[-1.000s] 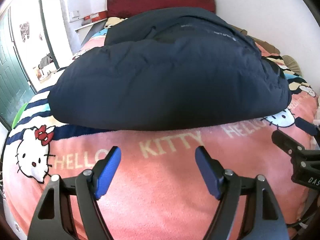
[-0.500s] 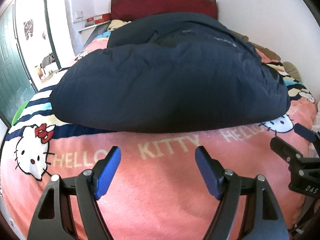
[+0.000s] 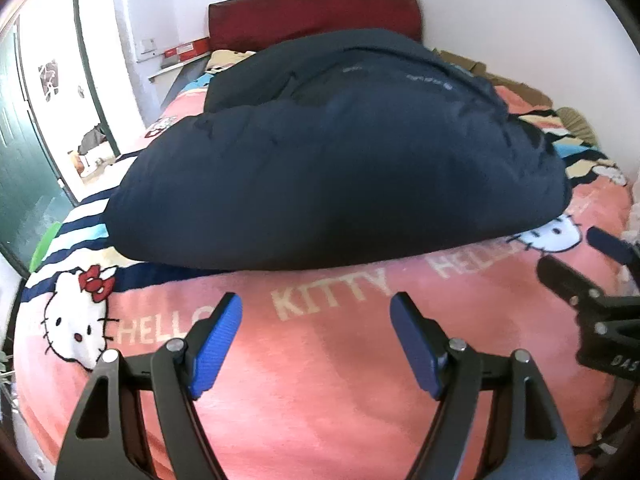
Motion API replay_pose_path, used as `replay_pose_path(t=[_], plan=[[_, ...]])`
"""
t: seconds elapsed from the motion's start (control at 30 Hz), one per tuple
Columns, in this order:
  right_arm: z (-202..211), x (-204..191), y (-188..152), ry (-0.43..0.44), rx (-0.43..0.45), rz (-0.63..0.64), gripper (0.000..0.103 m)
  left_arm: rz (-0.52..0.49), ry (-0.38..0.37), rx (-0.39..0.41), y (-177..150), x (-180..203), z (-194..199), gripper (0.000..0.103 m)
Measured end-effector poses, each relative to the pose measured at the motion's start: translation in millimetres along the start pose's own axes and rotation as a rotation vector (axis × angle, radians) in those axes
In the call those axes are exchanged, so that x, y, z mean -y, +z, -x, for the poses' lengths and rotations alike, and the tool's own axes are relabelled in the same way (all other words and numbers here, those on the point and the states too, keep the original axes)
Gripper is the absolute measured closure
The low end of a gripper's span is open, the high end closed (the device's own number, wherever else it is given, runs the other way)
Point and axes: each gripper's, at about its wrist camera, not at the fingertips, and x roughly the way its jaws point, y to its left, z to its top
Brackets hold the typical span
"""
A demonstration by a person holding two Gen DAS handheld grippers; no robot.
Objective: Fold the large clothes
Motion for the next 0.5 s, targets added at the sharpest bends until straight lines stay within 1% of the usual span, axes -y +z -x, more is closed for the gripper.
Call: replay_pose_path(t=[0.07,0.3,0.5], plan=[[1.8,-0.7,0.5,-0.001,0.004,0.003,0.001,0.002,-0.003,0.013,0.9,0.5,3.9,0.028],[4.5,-1.1,1.6,0.002,0.013,0.005,0.001,0.01,0.005,0.007,2.1,-0.2,5.9,0.027],[4.9,-0.4,1.1,0.003,0.011,0.001,0.001,0.005,0.02,0.018,2.2,0.4,8.5,0.027]])
